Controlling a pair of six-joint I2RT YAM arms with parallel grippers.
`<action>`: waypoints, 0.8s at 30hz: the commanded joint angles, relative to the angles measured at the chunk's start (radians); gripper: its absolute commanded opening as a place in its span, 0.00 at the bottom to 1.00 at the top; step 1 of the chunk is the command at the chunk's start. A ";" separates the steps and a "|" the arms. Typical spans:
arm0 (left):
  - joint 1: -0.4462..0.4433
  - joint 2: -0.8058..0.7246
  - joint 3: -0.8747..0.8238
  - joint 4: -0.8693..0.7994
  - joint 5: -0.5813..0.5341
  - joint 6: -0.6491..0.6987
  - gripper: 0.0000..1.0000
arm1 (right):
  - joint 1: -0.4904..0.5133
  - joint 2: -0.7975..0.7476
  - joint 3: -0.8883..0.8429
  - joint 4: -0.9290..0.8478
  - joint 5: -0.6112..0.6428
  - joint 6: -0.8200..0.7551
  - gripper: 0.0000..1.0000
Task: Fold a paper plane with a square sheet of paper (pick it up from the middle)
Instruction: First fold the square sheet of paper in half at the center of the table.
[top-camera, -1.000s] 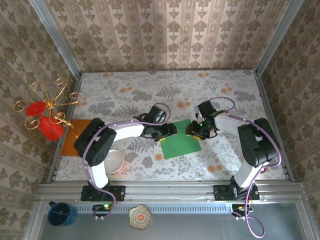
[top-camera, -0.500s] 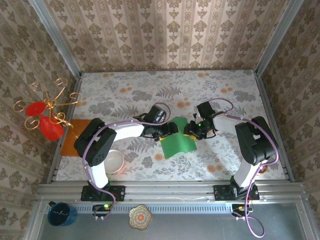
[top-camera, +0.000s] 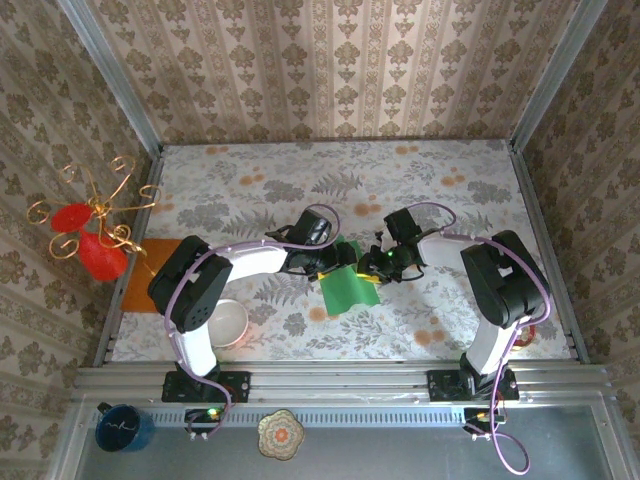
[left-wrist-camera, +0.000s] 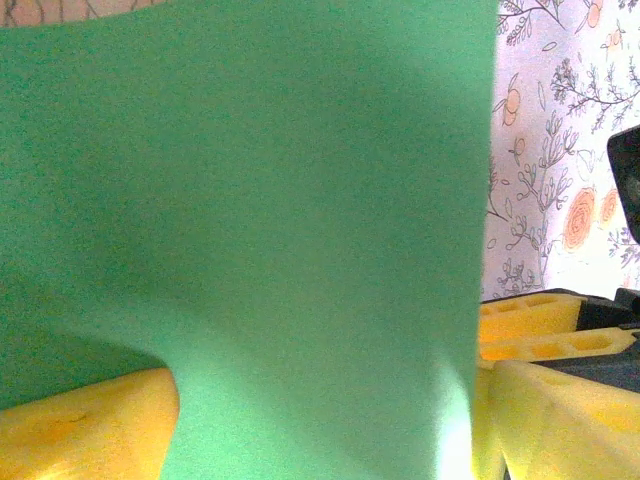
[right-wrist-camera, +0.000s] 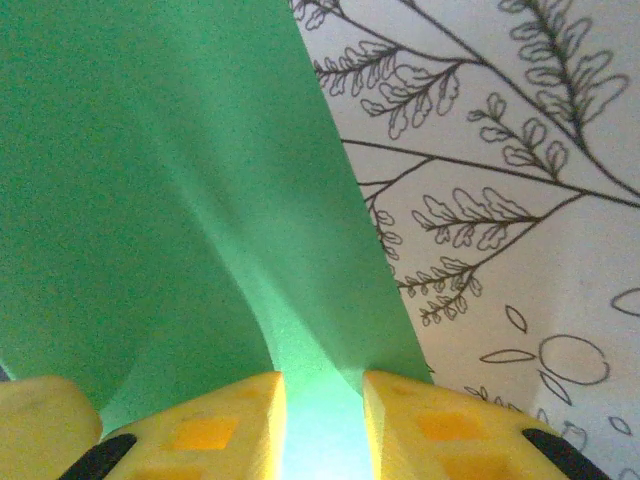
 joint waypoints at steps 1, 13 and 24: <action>0.005 0.025 -0.001 -0.041 -0.017 -0.003 0.79 | 0.011 0.028 -0.032 -0.018 -0.009 0.023 0.30; 0.038 -0.045 0.004 -0.011 0.007 0.062 0.37 | -0.070 -0.157 -0.103 0.085 -0.032 0.043 0.37; 0.194 -0.271 -0.053 0.209 0.275 0.072 0.32 | -0.161 -0.287 -0.089 0.310 -0.264 0.068 0.79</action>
